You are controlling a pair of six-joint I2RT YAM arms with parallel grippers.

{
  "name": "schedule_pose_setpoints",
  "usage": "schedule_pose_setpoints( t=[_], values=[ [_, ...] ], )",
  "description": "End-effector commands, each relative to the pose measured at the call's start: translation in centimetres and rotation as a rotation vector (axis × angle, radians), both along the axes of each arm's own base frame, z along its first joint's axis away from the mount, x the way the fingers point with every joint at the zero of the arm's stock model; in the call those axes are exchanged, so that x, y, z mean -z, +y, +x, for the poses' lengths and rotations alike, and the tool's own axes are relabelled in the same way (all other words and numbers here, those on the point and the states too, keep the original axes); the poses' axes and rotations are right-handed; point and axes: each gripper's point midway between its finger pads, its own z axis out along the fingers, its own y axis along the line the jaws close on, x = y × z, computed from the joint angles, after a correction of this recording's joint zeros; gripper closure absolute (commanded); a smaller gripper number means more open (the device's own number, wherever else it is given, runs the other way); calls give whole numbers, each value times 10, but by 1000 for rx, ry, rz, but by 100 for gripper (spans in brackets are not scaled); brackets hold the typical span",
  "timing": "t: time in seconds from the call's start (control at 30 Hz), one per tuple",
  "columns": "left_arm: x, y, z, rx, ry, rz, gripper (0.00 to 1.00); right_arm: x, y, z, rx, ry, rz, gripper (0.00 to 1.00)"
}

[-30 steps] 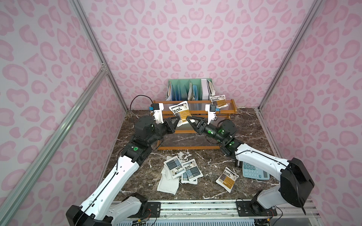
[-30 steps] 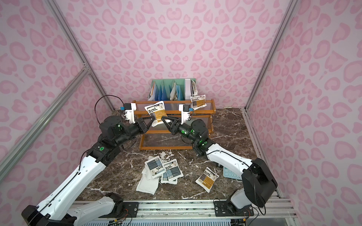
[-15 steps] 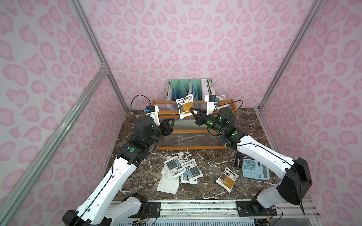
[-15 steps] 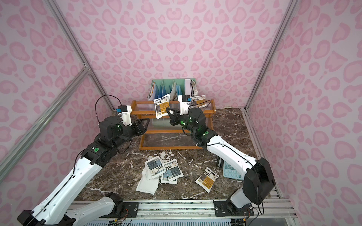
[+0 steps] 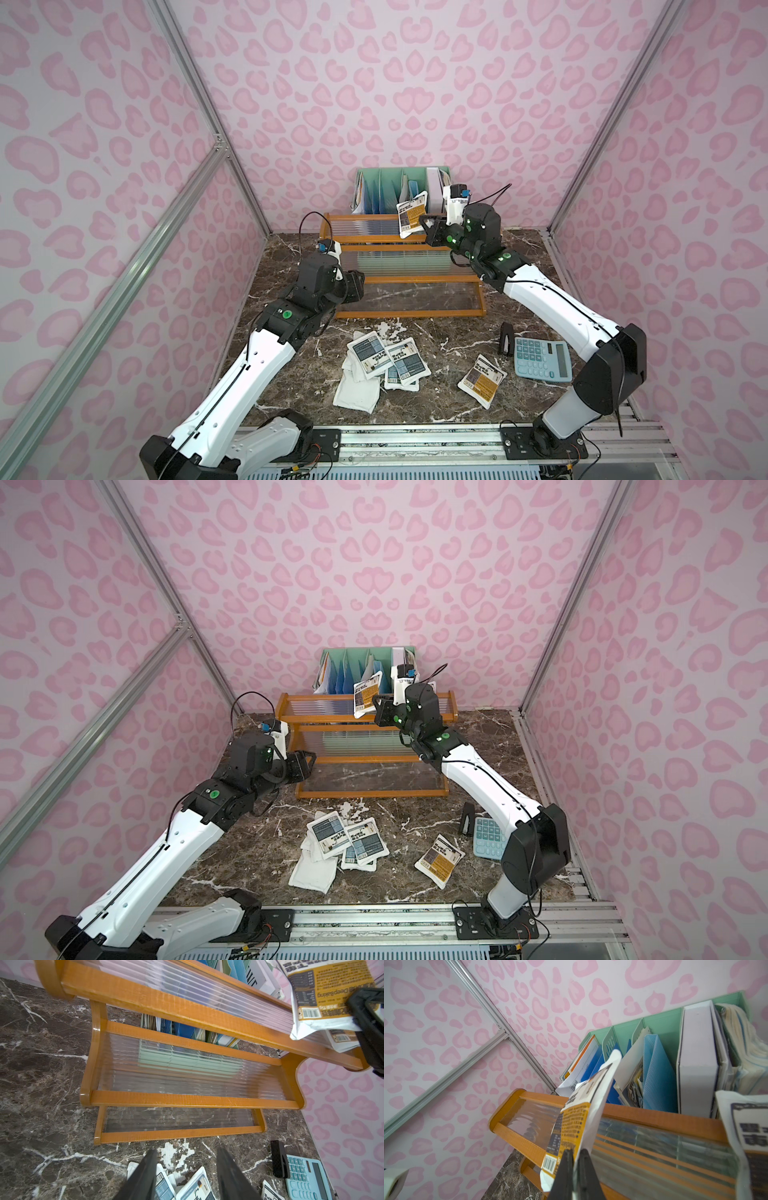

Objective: Place the bagged coffee beans on the shelf by color
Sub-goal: Place the bagged coffee beans on the shelf.

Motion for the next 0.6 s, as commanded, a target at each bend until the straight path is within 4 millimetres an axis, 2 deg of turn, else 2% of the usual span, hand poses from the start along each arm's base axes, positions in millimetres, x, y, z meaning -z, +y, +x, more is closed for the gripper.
schedule_pose_setpoints(
  t=[0.0,0.3,0.43,0.57],
  values=[
    [1,1,0,7,2,16,50,4,0,2,7,12,-13,93],
    [2,-1,-1,14,9,9,49,19,-11,13,89,28,-92,85],
    [4,-4,0,22,18,-1,49,19,-13,17,107,19,-113,81],
    [6,-6,0,27,22,-5,49,18,-14,21,122,15,-123,65]
  ],
)
